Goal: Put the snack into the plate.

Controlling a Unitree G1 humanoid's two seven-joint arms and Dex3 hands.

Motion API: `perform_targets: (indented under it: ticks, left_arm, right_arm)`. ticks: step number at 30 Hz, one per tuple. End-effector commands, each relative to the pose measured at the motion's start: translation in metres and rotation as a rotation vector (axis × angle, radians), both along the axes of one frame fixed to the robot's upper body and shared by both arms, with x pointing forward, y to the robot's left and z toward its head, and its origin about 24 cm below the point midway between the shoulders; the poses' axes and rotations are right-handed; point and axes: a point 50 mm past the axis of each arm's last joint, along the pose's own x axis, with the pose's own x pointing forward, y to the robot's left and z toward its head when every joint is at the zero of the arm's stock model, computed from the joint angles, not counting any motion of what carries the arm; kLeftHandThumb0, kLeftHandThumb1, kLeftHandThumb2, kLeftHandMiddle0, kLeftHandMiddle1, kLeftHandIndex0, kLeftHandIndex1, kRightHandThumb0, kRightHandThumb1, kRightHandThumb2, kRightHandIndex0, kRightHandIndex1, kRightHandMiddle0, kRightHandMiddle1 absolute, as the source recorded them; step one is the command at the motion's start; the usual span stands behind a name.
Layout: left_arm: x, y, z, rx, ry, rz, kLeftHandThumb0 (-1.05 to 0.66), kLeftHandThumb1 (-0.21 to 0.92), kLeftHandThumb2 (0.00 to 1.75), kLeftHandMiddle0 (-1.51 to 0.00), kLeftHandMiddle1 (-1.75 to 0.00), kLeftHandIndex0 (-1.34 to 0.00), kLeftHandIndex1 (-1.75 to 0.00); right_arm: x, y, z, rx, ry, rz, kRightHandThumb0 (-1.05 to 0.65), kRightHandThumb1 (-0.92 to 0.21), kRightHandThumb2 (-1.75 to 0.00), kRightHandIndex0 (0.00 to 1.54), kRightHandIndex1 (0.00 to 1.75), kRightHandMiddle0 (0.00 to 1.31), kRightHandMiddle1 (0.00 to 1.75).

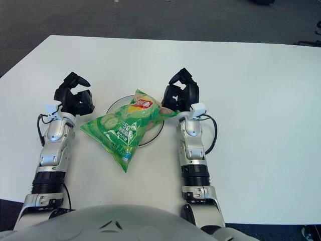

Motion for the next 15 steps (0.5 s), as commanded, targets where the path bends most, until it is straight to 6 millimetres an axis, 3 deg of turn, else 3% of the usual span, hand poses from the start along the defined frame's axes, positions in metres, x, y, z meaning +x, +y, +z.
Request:
perform_targets:
  ticks: [1,15]
  left_arm:
    - [-0.022,0.003,-0.041,-0.015,0.175,0.046,-0.5,0.27,1.38,-1.34,-1.75,-0.65,-1.75]
    - [-0.023,0.001,-0.039,0.006,0.182,0.068,-0.51,0.24,1.41,-1.33,-1.75,-0.68,-1.75]
  right_arm:
    - [-0.032,-0.026,-0.07,-0.054,0.241,-0.067,-0.49,-0.28,-1.37,1.37,1.75,0.65,1.75]
    - [-0.024,-0.04,-0.067,-0.078,0.223,-0.114,-0.5,-0.26,-1.39,1.34,1.75,0.66,1.75]
